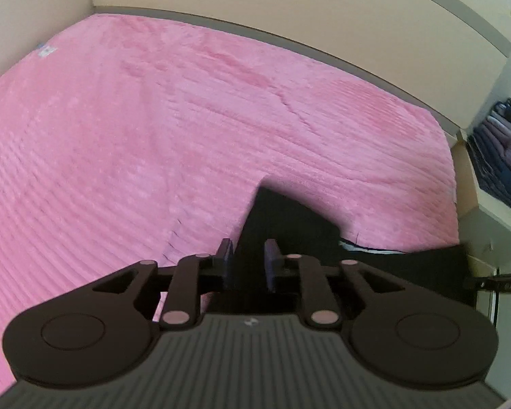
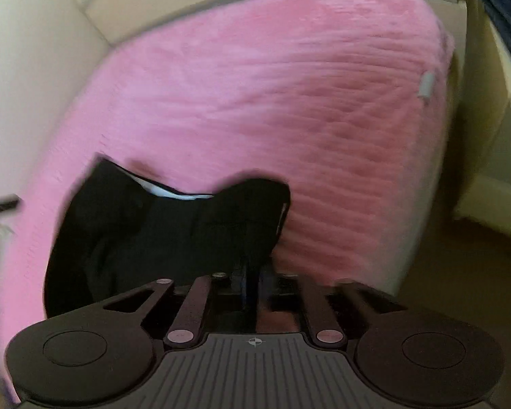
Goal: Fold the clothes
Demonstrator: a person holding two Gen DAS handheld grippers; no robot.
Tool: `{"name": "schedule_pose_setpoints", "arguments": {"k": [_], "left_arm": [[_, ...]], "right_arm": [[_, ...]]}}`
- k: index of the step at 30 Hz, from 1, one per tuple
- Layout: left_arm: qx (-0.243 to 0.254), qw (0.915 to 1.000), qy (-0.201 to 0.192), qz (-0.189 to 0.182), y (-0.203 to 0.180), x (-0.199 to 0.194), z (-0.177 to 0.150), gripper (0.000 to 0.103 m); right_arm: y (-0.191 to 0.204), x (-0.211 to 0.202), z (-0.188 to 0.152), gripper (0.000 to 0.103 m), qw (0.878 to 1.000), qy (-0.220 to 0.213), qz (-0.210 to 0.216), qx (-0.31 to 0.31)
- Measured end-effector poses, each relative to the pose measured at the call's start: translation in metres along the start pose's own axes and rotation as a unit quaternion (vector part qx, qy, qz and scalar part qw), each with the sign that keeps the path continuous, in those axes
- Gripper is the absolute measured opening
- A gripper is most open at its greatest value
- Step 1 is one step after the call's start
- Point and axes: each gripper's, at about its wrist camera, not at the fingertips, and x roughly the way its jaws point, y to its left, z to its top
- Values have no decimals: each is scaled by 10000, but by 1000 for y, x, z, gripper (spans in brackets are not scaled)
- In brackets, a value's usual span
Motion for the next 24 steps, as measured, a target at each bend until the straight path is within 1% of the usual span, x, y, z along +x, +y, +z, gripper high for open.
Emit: {"name": "schedule_pose_setpoints", "arguments": {"k": [1, 2, 3, 4, 6, 8, 10, 12, 13, 14, 16, 18, 19, 21, 22, 23, 24], "left_arm": [[-46, 10000, -16, 39, 0, -2, -7, 26], [-79, 9999, -11, 77, 2, -8, -17, 32], [-128, 9998, 26, 141, 6, -18, -33, 33], [-208, 9994, 80, 262, 14, -29, -51, 35], [-506, 9966, 230, 608, 32, -56, -91, 37], [-953, 9896, 374, 1013, 57, -92, -143, 44], [-1352, 9770, 580, 1547, 77, -133, -204, 50], [-1689, 9602, 796, 2079, 94, -173, -264, 60], [-1797, 9519, 938, 2299, 99, -186, -290, 64], [-1880, 9438, 1121, 2476, 102, -200, -316, 64], [-1916, 9333, 1413, 2690, 98, -223, -367, 64], [-1842, 9305, 1604, 2730, 89, -238, -410, 64], [-1772, 9307, 1681, 2721, 83, -241, -429, 64], [-1587, 9352, 1730, 2650, 73, -239, -454, 64], [-1502, 9381, 1736, 2594, 69, -239, -466, 64], [-1423, 9408, 1737, 2539, 66, -238, -477, 64], [-1419, 9432, 1676, 2493, 69, -233, -475, 64]], "right_arm": [[0, -3, 1, 36, 9999, -90, -47, -108], [0, -8, 2, 51, 9997, -137, -27, -191], [1, -13, 4, 57, 9995, -173, -11, -279], [6, -17, 6, 60, 9991, -146, 8, -390], [21, -21, 6, 60, 9977, 1, 192, -653], [44, -18, 2, 60, 9942, 187, 379, -987], [78, -8, -9, 60, 9851, 458, 667, -1515], [113, 2, -21, 60, 9714, 728, 956, -2046], [134, 8, -31, 60, 9614, 867, 1115, -2362], [157, 13, -44, 60, 9491, 1003, 1272, -2699], [201, 23, -70, 60, 9194, 1239, 1600, -3372], [240, 32, -98, 60, 8875, 1434, 1823, -3982], [258, 36, -113, 63, 8711, 1519, 1900, -4265], [291, 44, -142, 79, 8385, 1673, 1988, -4791], [303, 45, -156, 92, 8245, 1702, 1974, -5023], [314, 46, -171, 94, 8086, 1707, 1936, -5288], [321, 48, -185, 94, 7933, 1730, 1880, -5527]]}}
